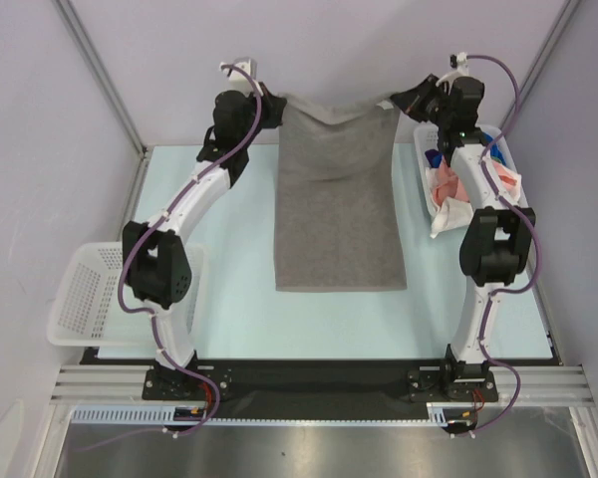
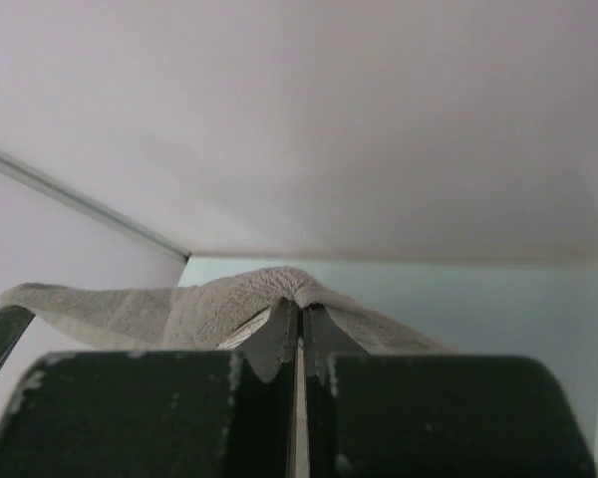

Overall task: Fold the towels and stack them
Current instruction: Flatten out the crumpled towel, then fold the towel

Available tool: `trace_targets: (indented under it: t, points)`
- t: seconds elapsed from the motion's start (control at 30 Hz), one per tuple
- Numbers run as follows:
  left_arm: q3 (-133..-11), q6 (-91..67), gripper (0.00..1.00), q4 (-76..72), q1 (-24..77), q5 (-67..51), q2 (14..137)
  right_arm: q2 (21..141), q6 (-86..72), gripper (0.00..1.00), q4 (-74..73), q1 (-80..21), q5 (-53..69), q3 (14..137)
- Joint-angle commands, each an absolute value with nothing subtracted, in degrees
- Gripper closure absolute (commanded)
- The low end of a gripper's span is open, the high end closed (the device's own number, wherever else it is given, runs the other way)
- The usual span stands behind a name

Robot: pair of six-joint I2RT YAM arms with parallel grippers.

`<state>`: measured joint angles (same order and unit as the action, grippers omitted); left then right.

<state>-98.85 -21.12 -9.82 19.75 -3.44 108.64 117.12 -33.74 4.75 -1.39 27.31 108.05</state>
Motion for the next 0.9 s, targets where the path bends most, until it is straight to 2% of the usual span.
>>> trace_targets:
  t: [0.0,0.17,0.33,0.67,0.87]
  points:
    - [-107.03,-17.23,1.0,-12.92,18.72,-2.46,113.97,124.16,-35.33,1.0,9.49,-1.32,26.28,119.66]
    - [-116.62,-17.93,1.0,-12.04,17.93,-4.13,120.32,131.21,-35.51,1.0,7.83,-1.49,26.98,129.02]
    - [-112.96,-19.24,1.0,-12.48,17.93,-4.22,120.07,131.93,-36.03,1.0,5.81,-1.58,27.77,128.24]
    - [-95.11,-24.78,1.0,-14.41,18.28,-4.83,111.36,123.85,-36.74,1.0,-1.39,-0.62,31.11,115.15]
    - [-88.34,-27.25,1.0,-10.82,19.6,-4.92,106.79,115.41,-36.83,1.0,-4.83,-0.44,31.38,101.35]
